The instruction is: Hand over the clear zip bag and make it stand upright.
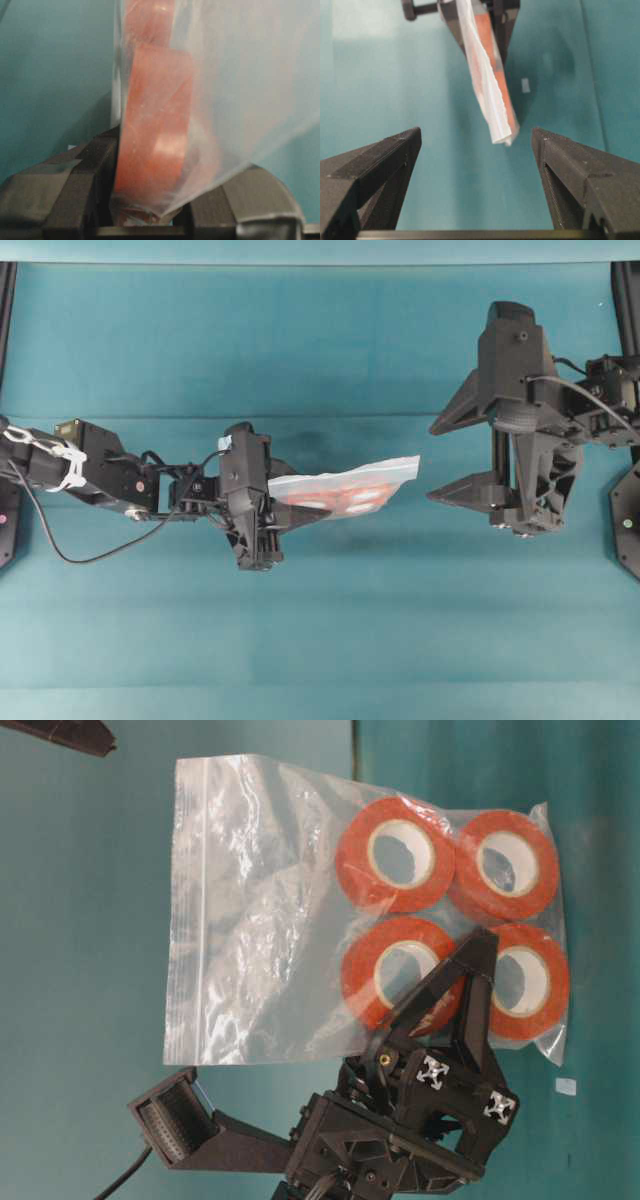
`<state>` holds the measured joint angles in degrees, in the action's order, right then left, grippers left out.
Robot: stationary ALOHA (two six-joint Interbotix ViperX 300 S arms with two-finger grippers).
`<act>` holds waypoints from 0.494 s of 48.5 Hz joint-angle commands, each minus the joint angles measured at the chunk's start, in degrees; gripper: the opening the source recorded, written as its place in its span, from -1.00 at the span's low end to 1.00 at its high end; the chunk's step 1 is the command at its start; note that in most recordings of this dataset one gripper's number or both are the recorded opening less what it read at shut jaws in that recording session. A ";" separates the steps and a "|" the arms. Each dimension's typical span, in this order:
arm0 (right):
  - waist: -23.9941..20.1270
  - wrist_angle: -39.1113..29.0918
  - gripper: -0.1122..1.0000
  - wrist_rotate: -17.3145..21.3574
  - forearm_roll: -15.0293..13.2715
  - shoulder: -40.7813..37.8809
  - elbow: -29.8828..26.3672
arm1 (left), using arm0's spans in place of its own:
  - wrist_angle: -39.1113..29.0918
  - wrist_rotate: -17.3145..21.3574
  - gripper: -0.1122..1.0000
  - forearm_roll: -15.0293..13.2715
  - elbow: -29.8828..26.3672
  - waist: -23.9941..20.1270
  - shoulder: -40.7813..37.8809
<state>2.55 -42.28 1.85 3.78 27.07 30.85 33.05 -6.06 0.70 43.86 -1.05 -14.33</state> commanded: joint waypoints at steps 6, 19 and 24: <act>-0.09 0.18 0.83 0.35 0.18 0.70 -0.35 | -0.18 0.09 -0.35 0.09 -0.09 0.62 0.35; -0.09 0.26 0.83 0.44 0.18 0.79 -0.09 | -0.09 0.00 -0.35 0.09 -0.18 0.62 0.35; -0.09 0.26 0.83 0.44 0.26 0.70 0.09 | -0.09 0.00 -0.35 0.09 -0.35 0.62 0.35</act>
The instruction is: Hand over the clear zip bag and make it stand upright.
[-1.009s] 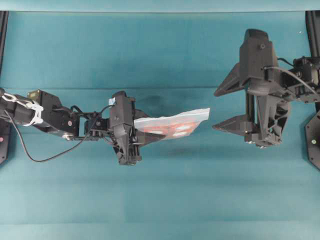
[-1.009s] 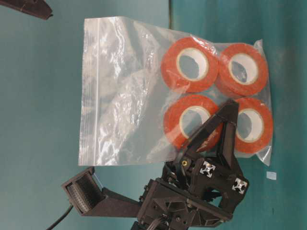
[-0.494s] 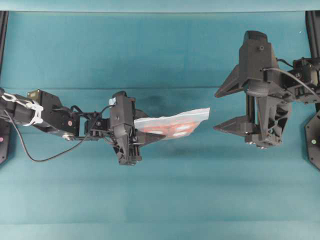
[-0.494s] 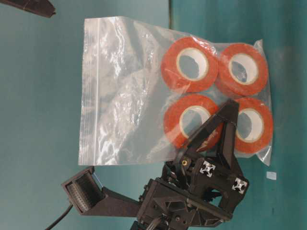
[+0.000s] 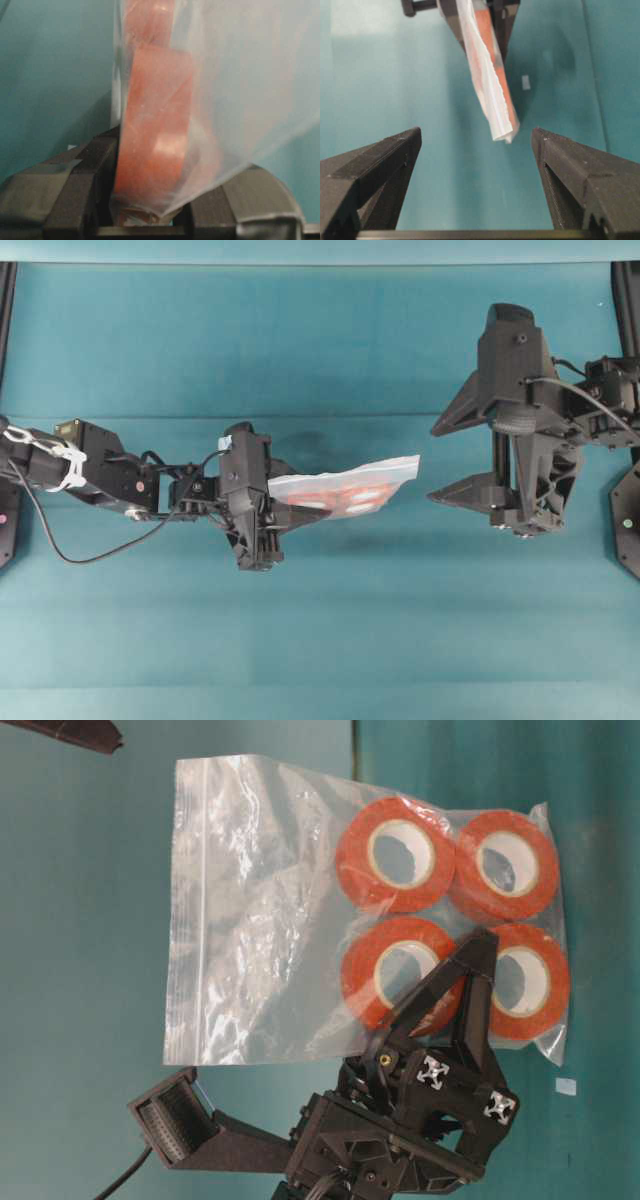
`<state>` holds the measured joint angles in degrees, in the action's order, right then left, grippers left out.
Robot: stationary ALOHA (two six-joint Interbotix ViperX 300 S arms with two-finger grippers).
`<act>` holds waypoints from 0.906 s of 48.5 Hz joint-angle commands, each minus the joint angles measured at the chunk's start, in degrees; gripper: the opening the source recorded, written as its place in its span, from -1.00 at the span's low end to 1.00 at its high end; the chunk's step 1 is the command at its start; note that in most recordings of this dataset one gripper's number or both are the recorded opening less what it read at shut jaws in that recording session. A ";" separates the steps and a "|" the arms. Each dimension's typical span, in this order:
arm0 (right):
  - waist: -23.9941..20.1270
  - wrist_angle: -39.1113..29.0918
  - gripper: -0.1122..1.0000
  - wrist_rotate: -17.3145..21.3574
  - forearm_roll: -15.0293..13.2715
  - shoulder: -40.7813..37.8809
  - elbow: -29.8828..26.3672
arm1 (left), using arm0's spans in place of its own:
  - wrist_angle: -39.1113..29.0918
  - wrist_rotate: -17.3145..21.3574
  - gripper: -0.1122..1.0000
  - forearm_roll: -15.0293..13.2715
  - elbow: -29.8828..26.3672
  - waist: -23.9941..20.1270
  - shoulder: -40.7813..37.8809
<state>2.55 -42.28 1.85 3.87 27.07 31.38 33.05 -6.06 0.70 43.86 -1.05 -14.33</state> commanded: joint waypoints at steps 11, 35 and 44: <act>-0.09 0.53 0.83 0.44 0.18 0.70 -0.18 | -0.09 0.00 -0.35 0.18 -0.53 0.62 0.35; 0.35 0.62 0.83 0.53 0.18 0.79 0.44 | -0.18 0.09 -0.35 0.18 -0.62 0.70 0.35; 0.70 0.97 0.83 0.53 0.18 0.79 0.88 | -0.18 0.18 -0.35 0.18 -0.62 0.79 0.35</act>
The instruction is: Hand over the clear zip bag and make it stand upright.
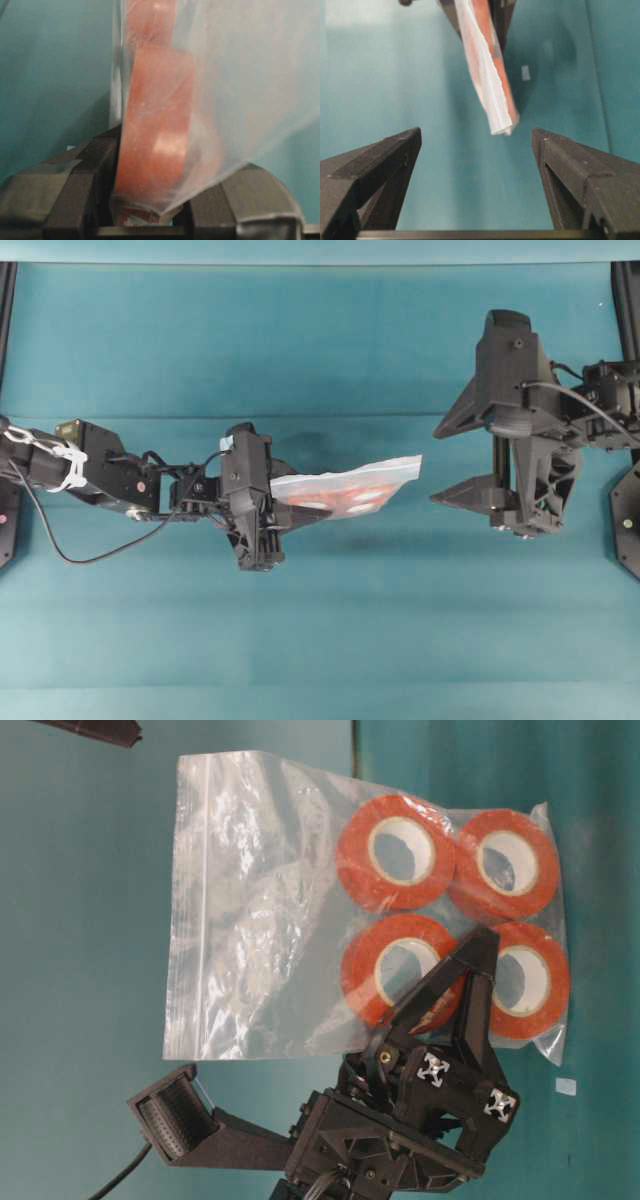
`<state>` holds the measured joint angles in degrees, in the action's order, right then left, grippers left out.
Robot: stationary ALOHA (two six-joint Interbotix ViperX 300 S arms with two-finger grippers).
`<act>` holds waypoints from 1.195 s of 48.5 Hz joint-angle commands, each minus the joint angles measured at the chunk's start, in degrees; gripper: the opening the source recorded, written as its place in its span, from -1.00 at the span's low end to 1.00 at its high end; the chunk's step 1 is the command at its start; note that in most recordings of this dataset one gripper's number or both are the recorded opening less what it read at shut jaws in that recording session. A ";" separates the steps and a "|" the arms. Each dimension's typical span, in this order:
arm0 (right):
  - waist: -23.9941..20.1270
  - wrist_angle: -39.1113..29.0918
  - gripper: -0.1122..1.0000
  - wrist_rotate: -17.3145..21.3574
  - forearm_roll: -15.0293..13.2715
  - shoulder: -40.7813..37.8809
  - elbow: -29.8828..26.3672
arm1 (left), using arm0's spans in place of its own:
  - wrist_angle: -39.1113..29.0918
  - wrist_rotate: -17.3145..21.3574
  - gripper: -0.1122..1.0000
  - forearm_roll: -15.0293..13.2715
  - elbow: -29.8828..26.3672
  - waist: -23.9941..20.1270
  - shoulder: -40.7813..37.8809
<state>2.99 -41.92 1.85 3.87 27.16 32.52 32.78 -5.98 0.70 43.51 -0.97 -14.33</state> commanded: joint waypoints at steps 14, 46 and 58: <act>0.79 1.41 0.83 0.53 0.18 0.62 -0.26 | 0.09 0.09 -0.35 0.09 -0.26 0.70 0.35; 1.05 3.78 0.83 0.62 0.18 0.70 0.70 | -0.79 0.09 -0.35 0.09 -0.35 0.70 0.35; 1.05 4.22 0.83 0.62 0.18 0.79 1.23 | -0.88 0.09 -0.35 0.18 -0.35 0.53 0.35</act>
